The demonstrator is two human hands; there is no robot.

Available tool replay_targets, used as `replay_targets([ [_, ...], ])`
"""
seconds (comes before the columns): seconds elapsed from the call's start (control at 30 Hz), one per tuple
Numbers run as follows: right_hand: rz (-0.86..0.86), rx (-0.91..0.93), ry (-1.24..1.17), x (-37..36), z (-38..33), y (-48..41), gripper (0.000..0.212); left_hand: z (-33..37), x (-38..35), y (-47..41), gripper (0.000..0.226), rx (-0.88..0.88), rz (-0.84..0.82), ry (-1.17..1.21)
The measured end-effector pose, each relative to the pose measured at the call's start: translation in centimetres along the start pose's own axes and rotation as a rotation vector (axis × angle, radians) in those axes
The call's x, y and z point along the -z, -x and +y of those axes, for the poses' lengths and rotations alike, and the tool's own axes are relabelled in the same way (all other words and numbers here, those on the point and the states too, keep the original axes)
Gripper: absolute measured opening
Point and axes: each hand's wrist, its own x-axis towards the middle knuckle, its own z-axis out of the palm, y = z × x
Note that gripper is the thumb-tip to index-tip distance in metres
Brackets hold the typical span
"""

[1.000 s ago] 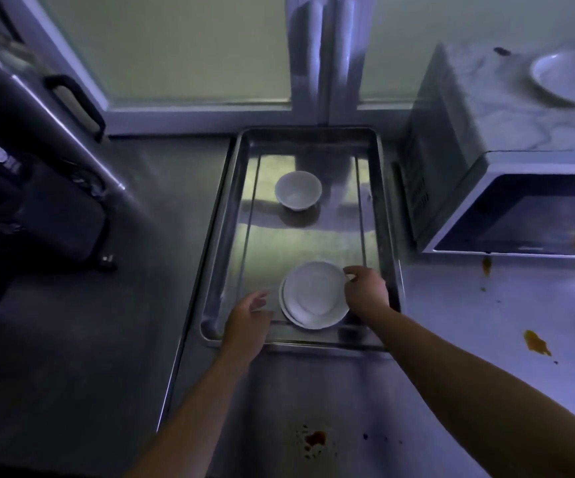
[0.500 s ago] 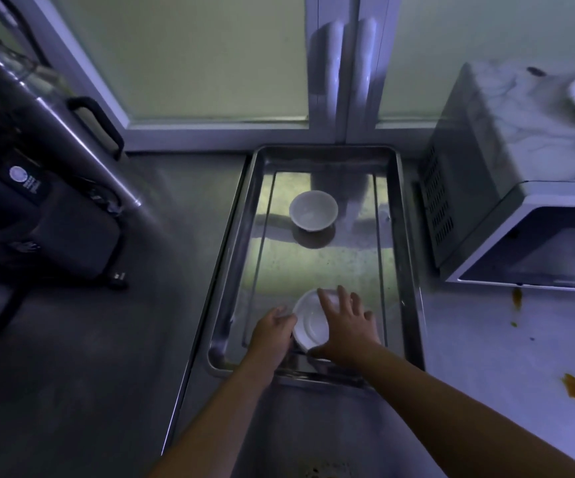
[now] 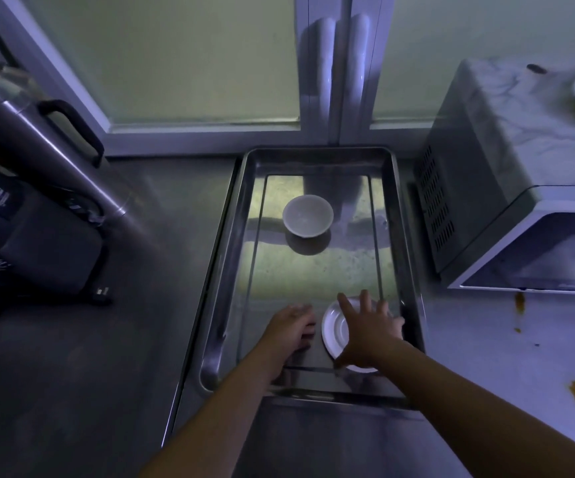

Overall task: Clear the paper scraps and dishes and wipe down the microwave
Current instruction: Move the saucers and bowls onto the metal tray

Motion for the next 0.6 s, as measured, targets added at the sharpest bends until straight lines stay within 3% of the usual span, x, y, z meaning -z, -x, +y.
replay_targets([
  [0.2, -0.009, -0.074, -0.052, 0.4, -0.5, -0.3, 0.139, 5.8, 1.8, -5.6, 0.022, -0.160, 0.240, 0.004],
  [0.37, 0.001, -0.082, -0.073, 0.0, -0.4, -0.6, 0.142, 10.9, 0.6, -9.6, 0.031, -0.115, 0.286, 0.054],
  [0.6, 0.023, -0.078, -0.079, -0.4, -0.4, -0.8, 0.141, 12.2, -0.7, -12.0, 0.038, -0.057, 0.365, 0.134],
])
